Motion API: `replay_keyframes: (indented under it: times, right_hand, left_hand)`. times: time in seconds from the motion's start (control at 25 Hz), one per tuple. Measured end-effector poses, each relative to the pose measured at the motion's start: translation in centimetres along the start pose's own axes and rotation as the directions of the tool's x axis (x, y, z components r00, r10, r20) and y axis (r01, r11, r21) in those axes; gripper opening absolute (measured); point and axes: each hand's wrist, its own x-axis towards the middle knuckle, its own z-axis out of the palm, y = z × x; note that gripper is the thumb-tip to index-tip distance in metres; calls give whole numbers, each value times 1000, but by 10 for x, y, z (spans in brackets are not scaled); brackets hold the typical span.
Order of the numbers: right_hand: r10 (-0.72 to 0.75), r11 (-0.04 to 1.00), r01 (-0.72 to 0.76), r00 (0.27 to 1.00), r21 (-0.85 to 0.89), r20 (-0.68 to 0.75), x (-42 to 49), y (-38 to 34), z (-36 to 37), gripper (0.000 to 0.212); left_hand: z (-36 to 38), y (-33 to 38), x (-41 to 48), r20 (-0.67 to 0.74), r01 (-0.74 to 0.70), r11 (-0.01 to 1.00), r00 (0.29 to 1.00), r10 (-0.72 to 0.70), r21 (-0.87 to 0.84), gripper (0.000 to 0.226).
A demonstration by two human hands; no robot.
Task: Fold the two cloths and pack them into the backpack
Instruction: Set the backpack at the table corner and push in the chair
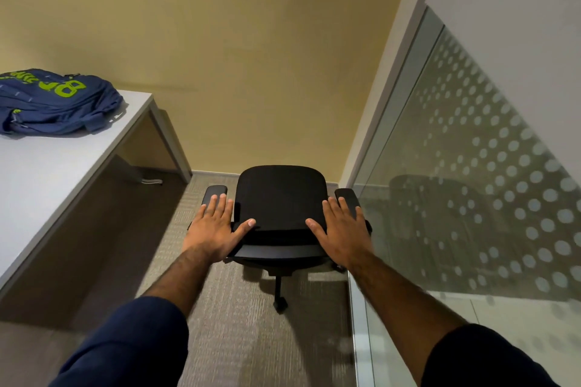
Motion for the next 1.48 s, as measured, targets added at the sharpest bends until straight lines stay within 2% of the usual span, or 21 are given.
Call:
replay_keyframes:
  times: [0.28, 0.64, 0.88, 1.16, 1.48]
  right_hand:
    - [-37, 999, 37, 999, -19, -3, -5, -28, 8, 91]
    - [-154, 988, 153, 988, -38, -26, -2, -73, 11, 91]
    - [-215, 976, 215, 977, -42, 10, 9, -103, 14, 91]
    - [-282, 958, 282, 959, -45, 8, 27, -129, 11, 92]
    - [-355, 933, 355, 935, -55, 20, 56, -154, 10, 92]
  left_hand:
    - [5, -25, -28, -27, 43, 998, 999, -44, -36, 115]
    - [16, -67, -65, -92, 129, 988, 986, -137, -90, 106]
    - [19, -93, -78, -122, 190, 976, 972, -202, -104, 100]
    - [22, -113, -85, -143, 312, 939, 932, -332, -146, 93]
    - [21, -133, -80, -132, 367, 913, 910, -392, -178, 100]
